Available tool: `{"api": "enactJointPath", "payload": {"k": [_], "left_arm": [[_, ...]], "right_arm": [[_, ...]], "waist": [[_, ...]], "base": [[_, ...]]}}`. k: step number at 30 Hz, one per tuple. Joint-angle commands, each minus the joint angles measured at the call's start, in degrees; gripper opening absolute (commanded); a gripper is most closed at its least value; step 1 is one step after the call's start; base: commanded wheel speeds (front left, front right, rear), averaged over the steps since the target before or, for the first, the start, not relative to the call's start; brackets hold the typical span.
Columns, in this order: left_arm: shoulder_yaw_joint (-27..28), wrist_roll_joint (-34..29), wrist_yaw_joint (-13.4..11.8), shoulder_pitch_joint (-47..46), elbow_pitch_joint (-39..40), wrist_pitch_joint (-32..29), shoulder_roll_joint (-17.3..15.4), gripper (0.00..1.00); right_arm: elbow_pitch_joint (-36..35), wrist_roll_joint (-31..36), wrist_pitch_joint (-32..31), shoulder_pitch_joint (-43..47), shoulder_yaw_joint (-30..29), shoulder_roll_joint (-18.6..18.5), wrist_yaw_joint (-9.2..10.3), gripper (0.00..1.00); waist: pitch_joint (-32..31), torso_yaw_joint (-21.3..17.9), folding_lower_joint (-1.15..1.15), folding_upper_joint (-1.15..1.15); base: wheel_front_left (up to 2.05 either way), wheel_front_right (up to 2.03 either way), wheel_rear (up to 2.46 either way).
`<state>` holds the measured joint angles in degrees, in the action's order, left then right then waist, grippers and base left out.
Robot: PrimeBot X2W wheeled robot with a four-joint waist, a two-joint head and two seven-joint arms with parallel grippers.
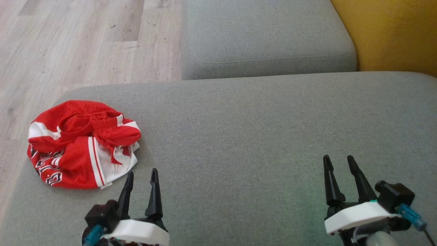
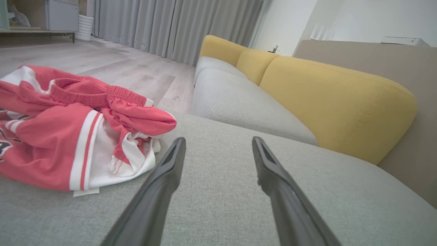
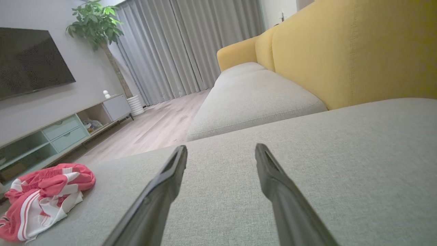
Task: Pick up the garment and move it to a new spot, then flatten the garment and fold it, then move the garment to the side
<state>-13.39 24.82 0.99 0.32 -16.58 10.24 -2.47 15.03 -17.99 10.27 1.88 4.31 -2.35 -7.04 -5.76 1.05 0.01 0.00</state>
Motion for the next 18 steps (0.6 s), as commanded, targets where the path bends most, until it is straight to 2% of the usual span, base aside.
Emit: {"api": "enactJointPath", "payload": {"k": [1,18], "left_arm": [[0.7,-2.2,-0.4,-3.3,1.9,1.0,-0.3,1.00],[-0.8,-12.8,-1.5,-4.6,-0.4,3.9,-0.4,1.00]], "right_arm": [[-2.3,2.4,1.1,-1.6,1.4,-0.5,-0.37,1.00],[-2.2,15.1,3.9,-1.4,1.7,-0.5,-0.43,1.00]], "waist": [[-0.1,0.0,-0.01,0.00],[-1.3,0.3,-0.01,0.00]], "base": [[0.00,0.00,0.00],[0.00,0.00,0.00]]}}
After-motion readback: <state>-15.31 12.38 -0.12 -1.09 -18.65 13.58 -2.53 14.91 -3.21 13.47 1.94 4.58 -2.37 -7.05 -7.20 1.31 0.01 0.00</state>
